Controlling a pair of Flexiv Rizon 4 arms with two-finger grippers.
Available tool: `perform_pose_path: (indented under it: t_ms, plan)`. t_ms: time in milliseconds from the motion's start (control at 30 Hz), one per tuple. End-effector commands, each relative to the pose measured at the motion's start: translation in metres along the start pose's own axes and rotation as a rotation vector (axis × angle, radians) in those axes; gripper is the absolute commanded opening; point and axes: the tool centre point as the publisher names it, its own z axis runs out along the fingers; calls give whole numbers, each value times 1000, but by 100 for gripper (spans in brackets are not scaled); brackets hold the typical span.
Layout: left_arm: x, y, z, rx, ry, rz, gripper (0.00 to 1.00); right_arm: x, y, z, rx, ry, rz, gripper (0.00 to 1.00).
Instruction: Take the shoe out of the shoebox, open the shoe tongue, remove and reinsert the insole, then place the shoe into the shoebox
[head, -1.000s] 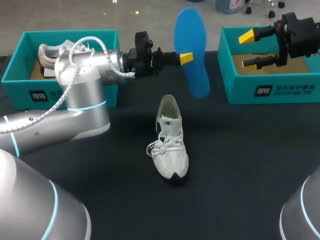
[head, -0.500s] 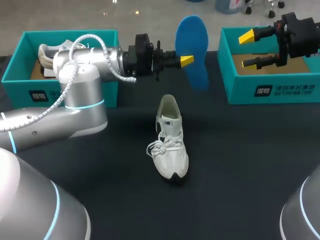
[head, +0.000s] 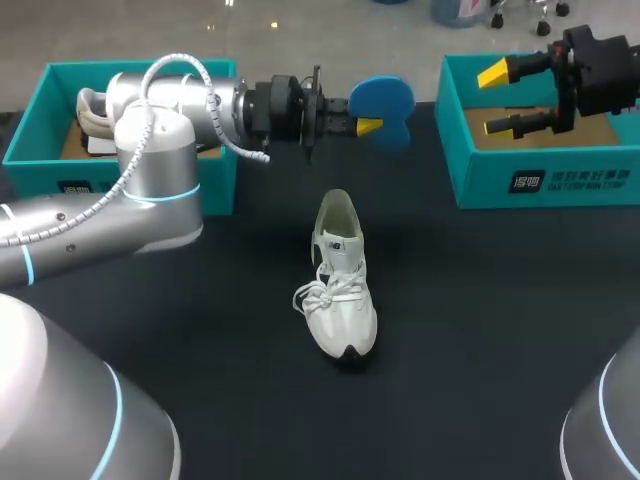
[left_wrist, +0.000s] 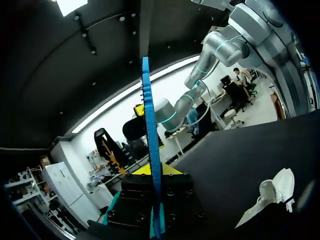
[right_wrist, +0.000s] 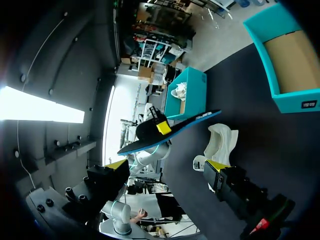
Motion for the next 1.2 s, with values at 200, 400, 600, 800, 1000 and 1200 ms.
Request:
perform_pose_path:
  t_ms: [200, 400, 600, 800, 1000, 1200]
  plan:
    - [-3, 2, -1, 1, 33, 80, 0, 0, 0, 1, -1, -2, 1, 100]
    - [-4, 4, 2, -99, 13, 249, 0, 0, 0, 1, -1, -2, 1, 100]
    - [-9, -2, 1, -203, -55, 605, 0, 0, 0, 1, -1, -2, 1, 100]
    - [-14, -4, -2, -167, -96, 640, 0, 0, 0, 1, -1, -2, 1, 100]
    - [-14, -4, -2, -167, -96, 640, 0, 0, 0, 1, -1, -2, 1, 100]
    - [-14, -4, -2, -167, -96, 640, 0, 0, 0, 1, -1, -2, 1, 100]
